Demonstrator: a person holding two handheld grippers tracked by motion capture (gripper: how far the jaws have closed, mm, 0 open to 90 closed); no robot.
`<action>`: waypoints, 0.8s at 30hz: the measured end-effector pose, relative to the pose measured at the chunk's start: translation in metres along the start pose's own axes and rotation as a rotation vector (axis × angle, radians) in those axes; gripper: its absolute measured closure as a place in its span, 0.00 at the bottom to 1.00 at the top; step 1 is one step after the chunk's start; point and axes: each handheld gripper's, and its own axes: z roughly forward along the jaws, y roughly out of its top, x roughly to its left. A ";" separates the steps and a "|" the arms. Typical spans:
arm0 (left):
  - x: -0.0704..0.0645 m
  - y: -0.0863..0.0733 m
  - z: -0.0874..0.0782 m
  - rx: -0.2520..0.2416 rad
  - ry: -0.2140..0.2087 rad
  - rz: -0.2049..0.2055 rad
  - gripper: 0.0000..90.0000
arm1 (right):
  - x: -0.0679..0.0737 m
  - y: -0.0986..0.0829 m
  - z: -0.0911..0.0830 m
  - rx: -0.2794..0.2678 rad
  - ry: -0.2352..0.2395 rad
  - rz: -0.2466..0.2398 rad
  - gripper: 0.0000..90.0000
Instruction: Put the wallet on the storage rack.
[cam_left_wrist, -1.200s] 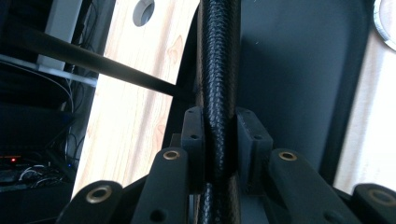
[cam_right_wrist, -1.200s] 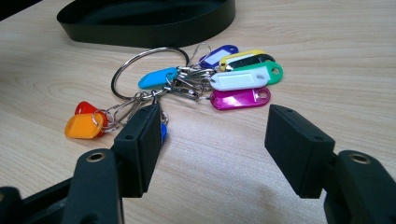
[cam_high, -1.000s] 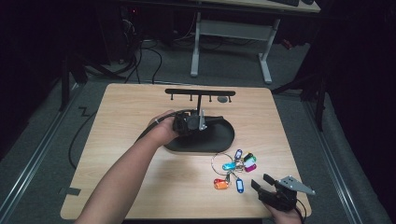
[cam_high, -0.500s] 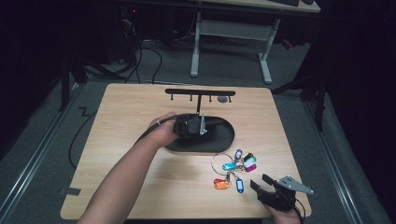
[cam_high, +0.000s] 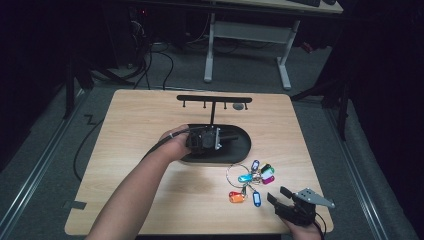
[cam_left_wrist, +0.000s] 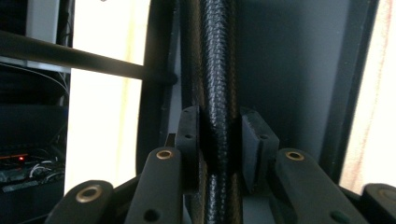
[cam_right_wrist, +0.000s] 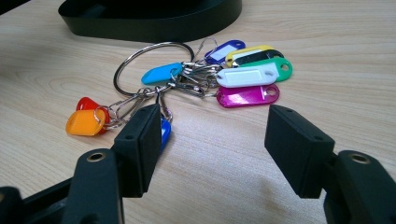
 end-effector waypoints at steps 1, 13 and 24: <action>-0.001 0.000 0.000 0.002 -0.002 -0.005 0.79 | 0.000 0.000 0.000 0.001 0.000 0.000 0.41; -0.018 -0.007 0.010 0.018 -0.037 -0.019 0.70 | 0.002 0.001 0.002 0.004 0.001 -0.007 0.41; -0.018 -0.016 -0.005 -0.020 -0.042 -0.147 0.57 | 0.002 0.002 0.003 0.009 0.009 -0.020 0.41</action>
